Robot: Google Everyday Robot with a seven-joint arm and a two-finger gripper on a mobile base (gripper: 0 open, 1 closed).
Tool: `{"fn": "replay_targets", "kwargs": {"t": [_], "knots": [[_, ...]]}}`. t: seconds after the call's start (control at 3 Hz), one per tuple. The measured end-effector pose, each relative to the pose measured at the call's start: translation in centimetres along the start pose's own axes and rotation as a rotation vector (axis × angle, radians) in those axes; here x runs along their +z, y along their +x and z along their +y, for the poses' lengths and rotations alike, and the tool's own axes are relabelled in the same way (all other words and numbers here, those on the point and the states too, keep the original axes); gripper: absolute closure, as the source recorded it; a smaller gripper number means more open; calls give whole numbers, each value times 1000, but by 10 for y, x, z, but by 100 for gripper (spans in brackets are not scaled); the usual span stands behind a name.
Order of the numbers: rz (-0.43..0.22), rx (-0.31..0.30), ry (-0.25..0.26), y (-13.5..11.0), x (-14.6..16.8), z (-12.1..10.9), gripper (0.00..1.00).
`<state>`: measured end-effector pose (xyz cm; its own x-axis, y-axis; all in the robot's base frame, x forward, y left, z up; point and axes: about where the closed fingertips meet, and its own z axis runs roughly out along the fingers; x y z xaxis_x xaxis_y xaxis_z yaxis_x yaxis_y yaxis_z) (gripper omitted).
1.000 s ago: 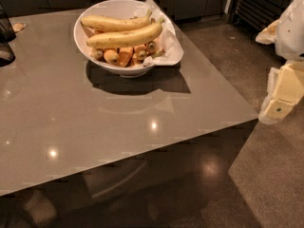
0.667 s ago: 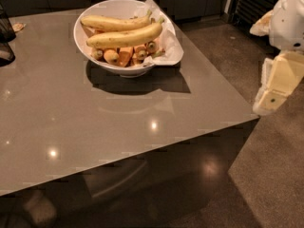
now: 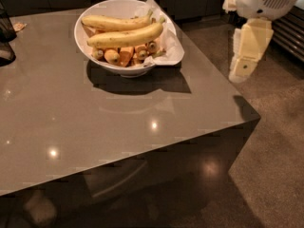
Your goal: Pick banana from white bowl
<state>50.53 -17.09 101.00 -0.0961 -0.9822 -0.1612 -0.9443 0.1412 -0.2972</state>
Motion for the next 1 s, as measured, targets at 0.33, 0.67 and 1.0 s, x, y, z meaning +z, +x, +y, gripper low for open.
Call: {"fn": "replay_targets", "kwargs": {"t": [0.33, 0.67, 1.0], "knots": [[-12, -6, 18, -6, -1, -5, 0], [-55, -8, 31, -10, 1, -19, 0], [-85, -44, 51, -28, 4, -49, 0]]}}
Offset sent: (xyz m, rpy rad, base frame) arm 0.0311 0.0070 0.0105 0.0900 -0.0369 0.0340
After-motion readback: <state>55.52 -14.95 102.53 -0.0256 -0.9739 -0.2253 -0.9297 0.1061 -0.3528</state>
